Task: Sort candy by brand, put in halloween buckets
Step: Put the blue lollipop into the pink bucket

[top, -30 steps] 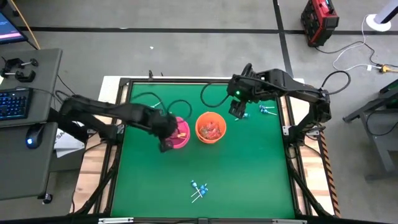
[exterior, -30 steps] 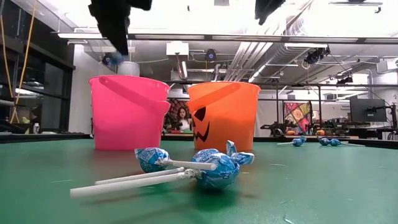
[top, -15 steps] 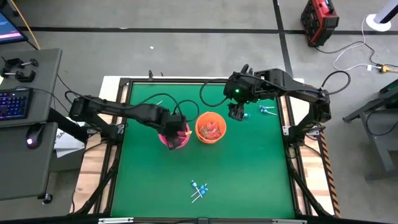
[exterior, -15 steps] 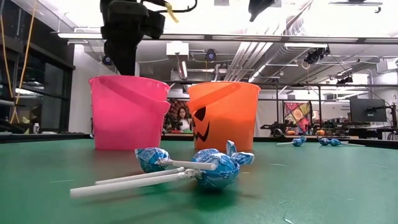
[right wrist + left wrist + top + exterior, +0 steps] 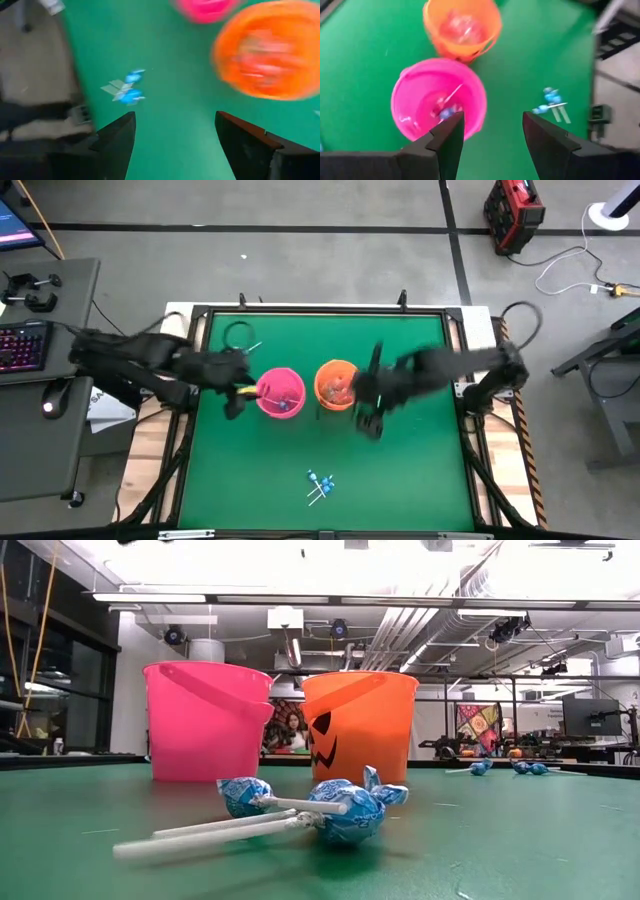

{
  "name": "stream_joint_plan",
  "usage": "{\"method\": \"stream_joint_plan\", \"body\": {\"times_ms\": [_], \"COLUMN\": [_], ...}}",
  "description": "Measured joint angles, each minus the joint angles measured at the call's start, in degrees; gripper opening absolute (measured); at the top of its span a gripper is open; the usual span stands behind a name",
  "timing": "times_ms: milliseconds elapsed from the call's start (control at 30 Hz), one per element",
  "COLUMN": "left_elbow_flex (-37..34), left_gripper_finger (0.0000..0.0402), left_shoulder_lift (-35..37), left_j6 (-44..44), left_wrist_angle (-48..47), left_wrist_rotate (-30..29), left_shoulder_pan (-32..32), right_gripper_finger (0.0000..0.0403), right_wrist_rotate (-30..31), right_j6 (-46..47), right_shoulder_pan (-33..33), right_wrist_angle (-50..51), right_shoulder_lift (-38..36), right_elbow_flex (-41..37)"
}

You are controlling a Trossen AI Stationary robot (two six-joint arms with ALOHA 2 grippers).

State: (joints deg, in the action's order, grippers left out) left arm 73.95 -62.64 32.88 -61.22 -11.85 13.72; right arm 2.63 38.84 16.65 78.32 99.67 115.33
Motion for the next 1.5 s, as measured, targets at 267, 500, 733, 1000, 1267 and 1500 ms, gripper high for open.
{"method": "stream_joint_plan", "body": {"times_ms": [267, 500, 733, 1000, 1267, 1500], "left_elbow_flex": [0.0, 0.0, -0.02, -0.02, -0.04, -0.04], "left_gripper_finger": [0.019, 0.019, 0.019, 0.019, 0.019, 0.019], "left_shoulder_lift": [8.67, 9.25, 8.58, 7.82, 7.52, 7.52], "left_j6": [1.39, 2.17, 3.1, 4.55, 7.21, 7.54], "left_wrist_angle": [0.1, 0.11, 0.12, 0.25, 0.27, 0.27], "left_wrist_rotate": [-9.43, -11.19, -11.24, -11.3, -11.46, -11.41], "left_shoulder_pan": [9.18, 11.47, 11.58, 11.56, 11.53, 11.53], "right_gripper_finger": [0.0266, 0.0266, 0.0266, 0.0265, 0.0137, 0.0042], "right_wrist_rotate": [-1.39, -1.18, 3.98, 9.48, 11.59, 11.25], "right_j6": [11.46, 19.47, 24.85, 25.57, 23.87, 16.76], "right_shoulder_pan": [10.32, 10.99, 10.77, 10.82, 11.41, 11.93], "right_wrist_angle": [-22.28, -24.7, -23.16, -20.67, -20.02, -11.81], "right_shoulder_lift": [18.06, 33.46, 40.83, 42.33, 43.37, 38.59], "right_elbow_flex": [0.0, 4.13, 7.9, 8.04, 8.04, 7.89]}}
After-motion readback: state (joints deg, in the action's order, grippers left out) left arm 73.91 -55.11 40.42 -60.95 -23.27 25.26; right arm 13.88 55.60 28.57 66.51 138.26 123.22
